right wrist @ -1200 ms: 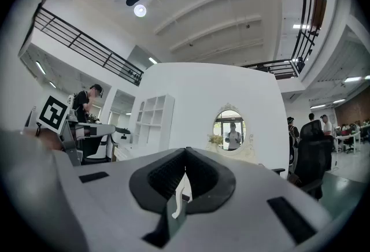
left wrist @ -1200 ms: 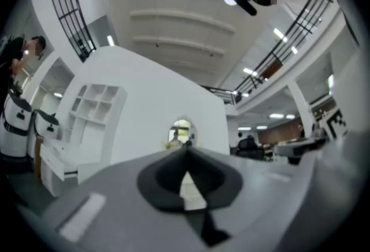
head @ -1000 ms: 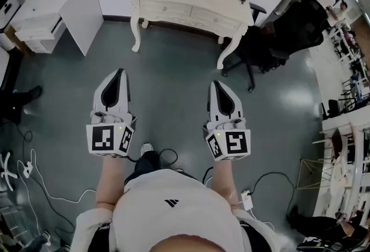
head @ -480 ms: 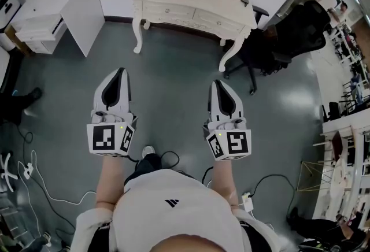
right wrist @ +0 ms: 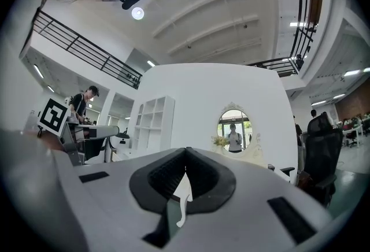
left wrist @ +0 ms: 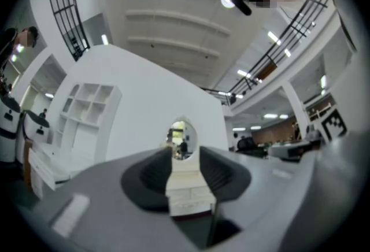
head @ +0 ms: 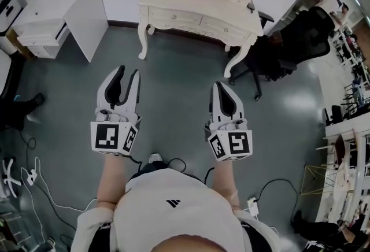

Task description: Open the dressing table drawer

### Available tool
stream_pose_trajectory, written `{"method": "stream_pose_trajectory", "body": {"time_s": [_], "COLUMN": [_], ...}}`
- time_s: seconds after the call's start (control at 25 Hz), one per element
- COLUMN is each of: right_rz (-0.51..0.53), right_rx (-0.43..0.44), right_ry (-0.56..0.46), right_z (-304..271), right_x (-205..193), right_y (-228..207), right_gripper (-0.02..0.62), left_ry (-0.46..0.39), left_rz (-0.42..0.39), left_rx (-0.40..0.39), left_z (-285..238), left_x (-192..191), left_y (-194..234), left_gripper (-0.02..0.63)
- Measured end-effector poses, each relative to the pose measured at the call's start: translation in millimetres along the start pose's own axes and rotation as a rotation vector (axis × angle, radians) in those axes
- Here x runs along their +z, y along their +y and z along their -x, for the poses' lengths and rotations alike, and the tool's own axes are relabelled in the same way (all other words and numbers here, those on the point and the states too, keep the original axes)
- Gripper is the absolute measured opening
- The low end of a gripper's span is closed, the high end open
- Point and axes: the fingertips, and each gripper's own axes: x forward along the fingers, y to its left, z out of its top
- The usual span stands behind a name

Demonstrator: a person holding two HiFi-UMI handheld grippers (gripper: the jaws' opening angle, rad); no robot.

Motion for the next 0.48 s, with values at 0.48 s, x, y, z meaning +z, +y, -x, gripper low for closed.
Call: {"method": "stream_pose_trajectory", "body": {"time_s": [0.48], "right_rz": [0.009], "right_rx": [-0.038], "right_ry": [0.032], "right_z": [-41.0], "right_x": [-15.4], "right_y": [15.4], "right_gripper": [-0.006], "left_ry": [0.011], "left_rz": [0.043], "left_rx": [-0.093], "left_z": [-35.2], "left_x": [-21.9], "left_y": [32.7], "left_gripper": [0.249]}}
